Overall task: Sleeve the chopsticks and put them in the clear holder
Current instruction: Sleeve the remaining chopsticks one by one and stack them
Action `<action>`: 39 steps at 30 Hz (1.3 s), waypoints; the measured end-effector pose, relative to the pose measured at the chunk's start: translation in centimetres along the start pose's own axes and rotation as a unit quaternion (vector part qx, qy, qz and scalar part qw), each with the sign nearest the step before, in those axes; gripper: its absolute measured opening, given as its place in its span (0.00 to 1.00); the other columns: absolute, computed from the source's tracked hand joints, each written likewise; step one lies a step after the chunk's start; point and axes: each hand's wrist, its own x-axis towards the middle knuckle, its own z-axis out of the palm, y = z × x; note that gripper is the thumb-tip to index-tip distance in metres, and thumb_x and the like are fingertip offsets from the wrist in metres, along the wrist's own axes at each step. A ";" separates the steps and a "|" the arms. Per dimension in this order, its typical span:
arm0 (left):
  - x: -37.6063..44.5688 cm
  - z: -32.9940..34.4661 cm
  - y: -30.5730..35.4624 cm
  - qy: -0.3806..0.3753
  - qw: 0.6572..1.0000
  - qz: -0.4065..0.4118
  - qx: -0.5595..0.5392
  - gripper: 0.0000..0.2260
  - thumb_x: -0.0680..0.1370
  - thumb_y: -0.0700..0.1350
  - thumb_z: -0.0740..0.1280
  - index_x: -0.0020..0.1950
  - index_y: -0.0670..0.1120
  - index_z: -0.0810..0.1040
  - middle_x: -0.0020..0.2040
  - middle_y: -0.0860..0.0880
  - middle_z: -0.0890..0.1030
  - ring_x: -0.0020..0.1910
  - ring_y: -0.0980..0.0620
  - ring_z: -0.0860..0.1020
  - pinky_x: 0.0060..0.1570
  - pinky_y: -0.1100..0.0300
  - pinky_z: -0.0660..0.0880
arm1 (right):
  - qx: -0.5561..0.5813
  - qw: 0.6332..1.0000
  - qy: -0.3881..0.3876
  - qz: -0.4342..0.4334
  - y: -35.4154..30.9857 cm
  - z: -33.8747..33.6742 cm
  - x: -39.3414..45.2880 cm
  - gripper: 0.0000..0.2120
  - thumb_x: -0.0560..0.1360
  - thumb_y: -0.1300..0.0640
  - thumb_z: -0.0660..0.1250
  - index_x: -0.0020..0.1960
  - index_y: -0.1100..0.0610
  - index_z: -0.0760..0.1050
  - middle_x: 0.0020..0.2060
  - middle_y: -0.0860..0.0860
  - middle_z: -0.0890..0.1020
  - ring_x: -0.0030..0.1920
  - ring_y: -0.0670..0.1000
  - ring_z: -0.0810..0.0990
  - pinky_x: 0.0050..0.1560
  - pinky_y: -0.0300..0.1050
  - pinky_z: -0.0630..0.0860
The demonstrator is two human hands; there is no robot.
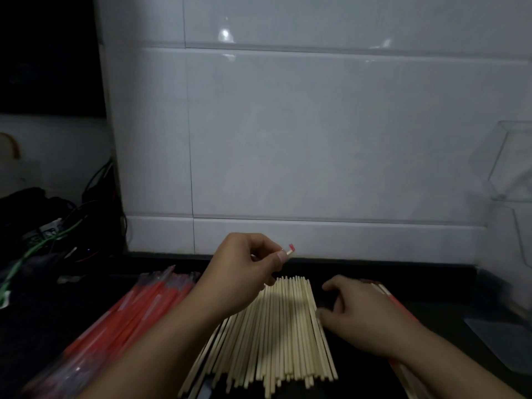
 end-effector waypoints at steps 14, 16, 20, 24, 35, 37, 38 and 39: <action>0.0 0.1 0.0 0.003 1.000 -0.004 0.006 0.05 0.78 0.48 0.70 0.45 0.49 0.84 0.38 0.49 0.84 0.33 0.57 0.81 0.42 0.55 0.81 | -0.153 0.988 0.012 0.030 0.2 0.4 0.2 0.12 0.69 0.46 0.67 0.32 0.52 0.74 0.28 0.47 0.77 0.35 0.46 0.80 0.39 0.42 0.77; -0.1 0.1 0.0 0.001 1.000 -0.004 0.008 0.05 0.77 0.49 0.70 0.45 0.50 0.83 0.38 0.50 0.84 0.34 0.58 0.81 0.42 0.55 0.81 | -0.152 0.988 0.002 0.039 -0.1 0.2 0.2 0.14 0.68 0.46 0.68 0.29 0.52 0.70 0.26 0.47 0.73 0.32 0.47 0.77 0.33 0.42 0.73; -0.2 0.2 0.1 0.001 1.000 -0.009 0.013 0.07 0.77 0.51 0.70 0.45 0.49 0.84 0.38 0.48 0.84 0.35 0.55 0.82 0.43 0.53 0.81 | -0.164 0.985 0.024 0.054 -1.2 0.0 0.0 0.15 0.70 0.50 0.69 0.32 0.53 0.66 0.28 0.47 0.69 0.32 0.47 0.72 0.26 0.36 0.61; -0.1 0.2 0.0 0.002 1.000 -0.012 0.019 0.06 0.77 0.51 0.70 0.45 0.49 0.84 0.38 0.48 0.84 0.36 0.55 0.82 0.44 0.52 0.81 | -0.121 0.991 0.007 0.062 -1.7 0.1 -0.1 0.11 0.72 0.52 0.68 0.34 0.53 0.71 0.28 0.46 0.71 0.31 0.46 0.73 0.23 0.33 0.61; -0.1 0.0 0.4 -0.048 0.998 -0.029 -0.039 0.05 0.78 0.45 0.71 0.46 0.45 0.84 0.39 0.48 0.85 0.35 0.55 0.83 0.38 0.58 0.81 | 0.547 0.822 0.150 0.044 -0.3 -3.0 0.8 0.12 0.77 0.67 0.61 0.37 0.65 0.77 0.26 0.57 0.77 0.27 0.51 0.73 0.27 0.41 0.68; -0.2 -0.1 0.4 -0.065 0.996 -0.034 -0.051 0.04 0.78 0.44 0.71 0.46 0.45 0.84 0.39 0.49 0.85 0.35 0.54 0.83 0.38 0.60 0.81 | 0.617 0.759 0.207 0.019 -0.3 -3.8 0.5 0.12 0.78 0.67 0.60 0.37 0.63 0.76 0.27 0.55 0.78 0.28 0.50 0.75 0.29 0.40 0.71; -0.2 -0.1 0.3 -0.071 0.995 -0.036 -0.057 0.04 0.78 0.43 0.71 0.45 0.45 0.84 0.38 0.49 0.85 0.35 0.53 0.83 0.38 0.60 0.80 | 0.637 0.736 0.228 0.008 -0.4 -4.0 0.4 0.12 0.78 0.67 0.60 0.37 0.63 0.76 0.27 0.54 0.79 0.29 0.49 0.76 0.30 0.39 0.73; -0.2 -0.1 0.3 -0.076 0.994 -0.038 -0.062 0.04 0.78 0.43 0.71 0.45 0.45 0.84 0.38 0.49 0.85 0.35 0.52 0.83 0.38 0.60 0.80 | 0.647 0.723 0.242 -0.002 -0.5 -4.0 0.3 0.11 0.78 0.67 0.60 0.38 0.62 0.76 0.28 0.54 0.79 0.29 0.48 0.77 0.30 0.39 0.74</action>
